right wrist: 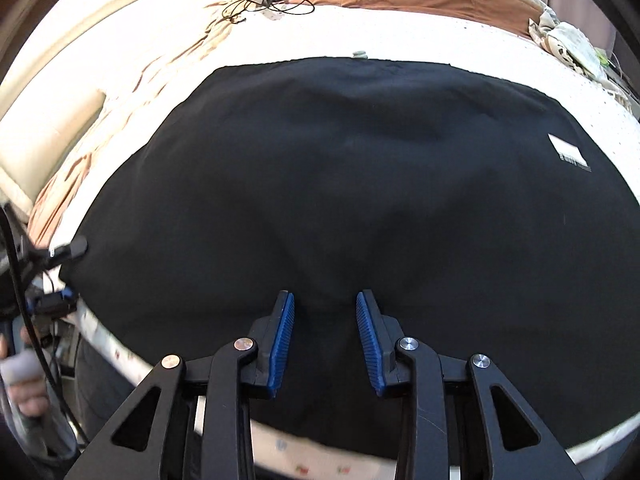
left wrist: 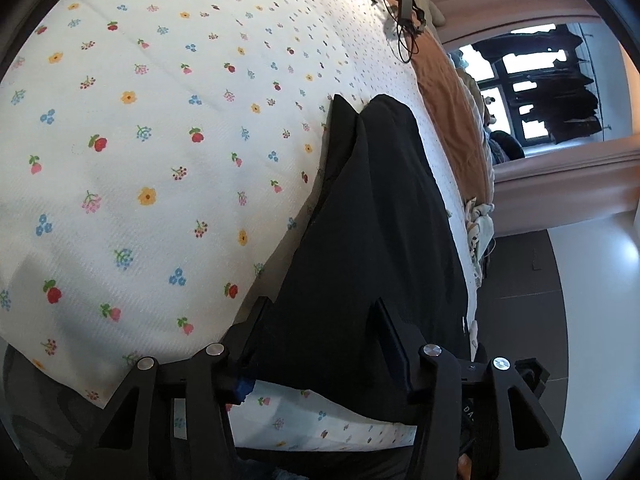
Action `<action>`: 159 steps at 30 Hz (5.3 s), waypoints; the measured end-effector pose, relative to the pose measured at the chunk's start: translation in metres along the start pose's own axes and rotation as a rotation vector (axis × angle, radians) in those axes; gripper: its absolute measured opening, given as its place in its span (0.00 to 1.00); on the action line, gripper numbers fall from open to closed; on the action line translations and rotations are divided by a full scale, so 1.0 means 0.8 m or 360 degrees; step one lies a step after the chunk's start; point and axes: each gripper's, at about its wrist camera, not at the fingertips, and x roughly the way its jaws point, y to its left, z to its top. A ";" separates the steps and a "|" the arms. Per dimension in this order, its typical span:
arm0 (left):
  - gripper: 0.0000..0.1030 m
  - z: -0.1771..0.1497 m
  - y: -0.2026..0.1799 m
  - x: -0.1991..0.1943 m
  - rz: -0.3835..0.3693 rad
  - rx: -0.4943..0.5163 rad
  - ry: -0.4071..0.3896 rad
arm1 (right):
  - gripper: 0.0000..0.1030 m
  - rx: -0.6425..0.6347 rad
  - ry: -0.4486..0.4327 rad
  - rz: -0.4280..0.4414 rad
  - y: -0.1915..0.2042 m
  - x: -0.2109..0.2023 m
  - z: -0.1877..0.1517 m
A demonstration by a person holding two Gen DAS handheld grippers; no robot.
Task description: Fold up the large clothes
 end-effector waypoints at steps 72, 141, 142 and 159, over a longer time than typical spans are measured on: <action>0.12 -0.103 -0.340 0.008 -0.0388 0.0745 0.0070 | 0.25 0.0503 -0.0048 0.0638 -0.073 -0.049 -0.097; 0.63 -0.159 -0.258 0.200 0.0312 0.0829 0.0433 | 0.06 0.1161 -0.0446 0.0755 -0.324 -0.094 -0.196; 0.63 -0.157 -0.257 0.201 0.0311 0.0829 0.0428 | 0.06 0.1156 -0.0426 0.0762 -0.325 -0.095 -0.192; 0.63 -0.096 -0.286 0.241 0.0310 0.0814 0.0362 | 0.68 0.0778 -0.0458 0.0561 -0.344 -0.126 -0.050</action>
